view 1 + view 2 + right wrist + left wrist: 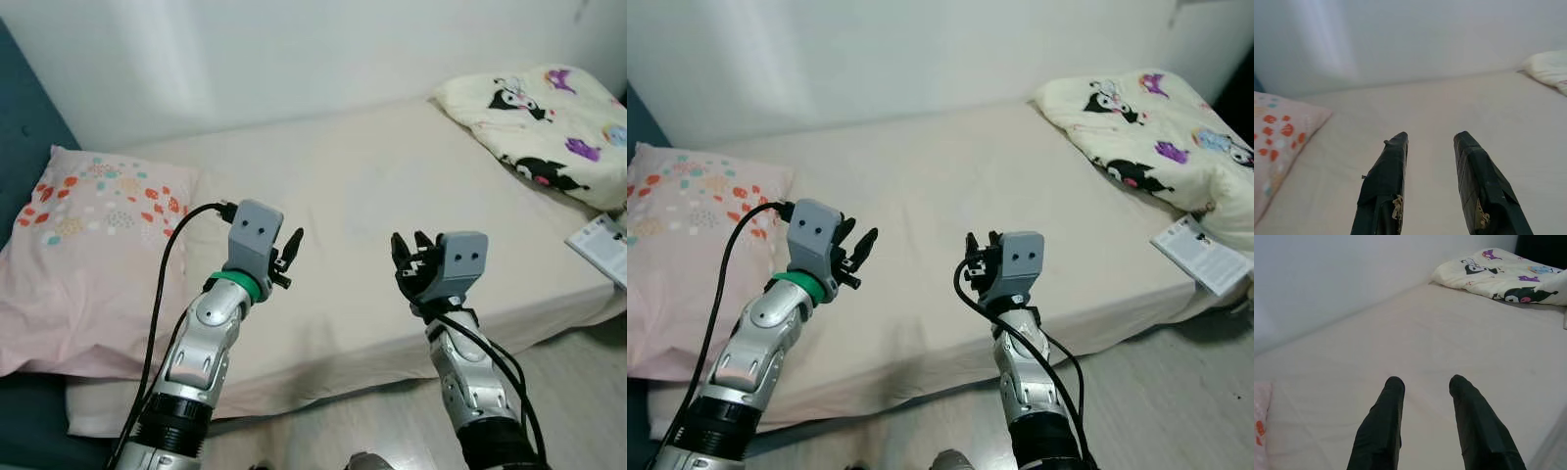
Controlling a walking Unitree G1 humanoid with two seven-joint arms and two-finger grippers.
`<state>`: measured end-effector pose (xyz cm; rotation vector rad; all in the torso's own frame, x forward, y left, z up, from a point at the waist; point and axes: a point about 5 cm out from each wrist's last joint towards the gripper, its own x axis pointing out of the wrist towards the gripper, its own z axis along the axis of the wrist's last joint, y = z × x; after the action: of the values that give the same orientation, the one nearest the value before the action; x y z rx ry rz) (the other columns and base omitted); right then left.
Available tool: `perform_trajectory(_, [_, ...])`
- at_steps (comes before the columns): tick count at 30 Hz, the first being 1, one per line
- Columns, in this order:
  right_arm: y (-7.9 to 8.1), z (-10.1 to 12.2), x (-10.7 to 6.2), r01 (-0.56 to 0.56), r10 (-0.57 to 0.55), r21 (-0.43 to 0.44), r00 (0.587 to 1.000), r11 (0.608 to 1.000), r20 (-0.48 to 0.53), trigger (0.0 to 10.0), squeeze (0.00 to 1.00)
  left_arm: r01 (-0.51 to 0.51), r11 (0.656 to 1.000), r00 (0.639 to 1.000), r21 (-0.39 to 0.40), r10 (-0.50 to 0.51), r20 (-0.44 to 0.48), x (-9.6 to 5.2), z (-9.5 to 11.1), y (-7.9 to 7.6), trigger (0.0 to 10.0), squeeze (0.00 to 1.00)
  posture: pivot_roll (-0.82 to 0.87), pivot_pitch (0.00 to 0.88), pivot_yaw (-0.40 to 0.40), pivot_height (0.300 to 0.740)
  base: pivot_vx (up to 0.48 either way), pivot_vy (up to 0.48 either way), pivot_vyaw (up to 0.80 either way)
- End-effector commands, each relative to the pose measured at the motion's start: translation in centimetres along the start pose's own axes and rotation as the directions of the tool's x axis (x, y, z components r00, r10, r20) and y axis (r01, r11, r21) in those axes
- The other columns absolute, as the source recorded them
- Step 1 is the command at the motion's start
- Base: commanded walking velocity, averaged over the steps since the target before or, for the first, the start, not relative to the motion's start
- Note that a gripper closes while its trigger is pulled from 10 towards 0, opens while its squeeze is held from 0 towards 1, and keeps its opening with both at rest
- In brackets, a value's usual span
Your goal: Clean up the room
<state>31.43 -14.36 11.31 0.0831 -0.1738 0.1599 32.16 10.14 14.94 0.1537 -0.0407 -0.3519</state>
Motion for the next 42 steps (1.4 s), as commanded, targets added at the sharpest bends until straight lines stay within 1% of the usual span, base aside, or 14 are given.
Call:
perform_trajectory(1, [0.43, 0.01, 0.00, -0.024, 0.024, -0.010, 1.000, 1.000, -0.005, 10.0, 0.00, 0.004, 1.000, 1.000, -0.001, -0.004, -0.018, -0.26, -0.59, 0.03, 10.0, 0.00, -0.14, 0.021, 0.095, 0.740, 0.000, 0.000, 0.00])
perform_trajectory(10, [0.45, 0.08, 0.01, -0.030, 0.030, -0.010, 1.000, 1.000, -0.003, 10.0, 0.00, 0.008, 1.000, 1.000, -0.001, -0.008, -0.017, -0.29, -0.61, -0.12, 10.0, 0.00, -0.14, 0.024, 0.092, 0.740, 0.000, 0.000, 0.00])
perform_trajectory(26, [0.26, -0.04, -0.16, -0.025, 0.025, -0.015, 1.000, 1.000, -0.009, 10.0, 0.00, 0.003, 1.000, 1.000, -0.004, -0.003, -0.012, -0.26, -0.65, -0.25, 10.0, 0.00, -0.14, 0.026, 0.090, 0.740, 0.000, -0.304, 0.00])
perform_trajectory(42, [0.32, -0.03, -0.17, -0.029, 0.029, -0.016, 1.000, 0.999, -0.009, 10.0, 0.00, -0.011, 1.000, 1.000, -0.001, 0.011, -0.016, -0.27, -0.77, 0.00, 10.0, 0.00, -0.14, 0.024, 0.087, 0.740, 0.000, -0.438, 0.00])
